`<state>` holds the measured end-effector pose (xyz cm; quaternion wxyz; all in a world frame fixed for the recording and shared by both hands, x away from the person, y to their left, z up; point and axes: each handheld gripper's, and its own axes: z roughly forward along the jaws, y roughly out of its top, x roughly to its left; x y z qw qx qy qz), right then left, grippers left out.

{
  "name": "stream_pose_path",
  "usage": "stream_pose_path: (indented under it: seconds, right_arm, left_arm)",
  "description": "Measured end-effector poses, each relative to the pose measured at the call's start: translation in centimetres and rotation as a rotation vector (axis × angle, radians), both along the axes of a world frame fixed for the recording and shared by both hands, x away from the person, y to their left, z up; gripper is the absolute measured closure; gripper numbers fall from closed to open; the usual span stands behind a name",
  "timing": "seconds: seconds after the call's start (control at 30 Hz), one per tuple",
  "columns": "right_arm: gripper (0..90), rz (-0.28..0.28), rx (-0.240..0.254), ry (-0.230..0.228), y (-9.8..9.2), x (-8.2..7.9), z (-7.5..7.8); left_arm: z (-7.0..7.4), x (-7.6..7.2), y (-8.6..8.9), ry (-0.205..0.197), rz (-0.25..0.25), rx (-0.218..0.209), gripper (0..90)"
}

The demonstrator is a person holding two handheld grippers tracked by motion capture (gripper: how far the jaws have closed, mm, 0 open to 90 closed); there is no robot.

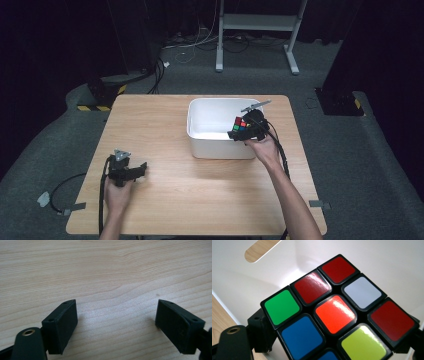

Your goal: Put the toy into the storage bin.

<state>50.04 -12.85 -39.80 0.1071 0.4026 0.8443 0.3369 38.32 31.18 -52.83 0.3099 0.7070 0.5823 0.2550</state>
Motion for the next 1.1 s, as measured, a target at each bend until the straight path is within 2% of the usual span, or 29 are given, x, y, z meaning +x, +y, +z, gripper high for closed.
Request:
stream_pose_path:
  seconds: [0.2,0.27,0.57,0.87,1.1]
  right_arm:
    - [13.0,0.005,0.007,0.004,0.0,0.0,0.0]
    - [11.9,0.008,0.024,0.005,-0.1,-0.1,0.1]
    - [12.2,0.009,0.049,-0.017,-0.5,-0.6,0.6]
    - [13.5,0.004,0.096,-0.061,-1.5,-1.9,1.6]
    - [15.0,-0.006,0.11,-0.098,-1.9,-2.6,2.3]
  left_arm:
    - [0.0,0.0,0.0,-0.001,0.0,0.0,18.1]
    - [0.0,0.0,0.0,-0.001,0.0,-0.001,18.1]
    - [0.0,0.0,0.0,-0.001,0.0,0.0,18.0]
    - [0.0,0.0,0.0,-0.001,0.0,0.001,18.0]
    - [0.0,0.0,0.0,-0.001,0.0,0.0,18.0]
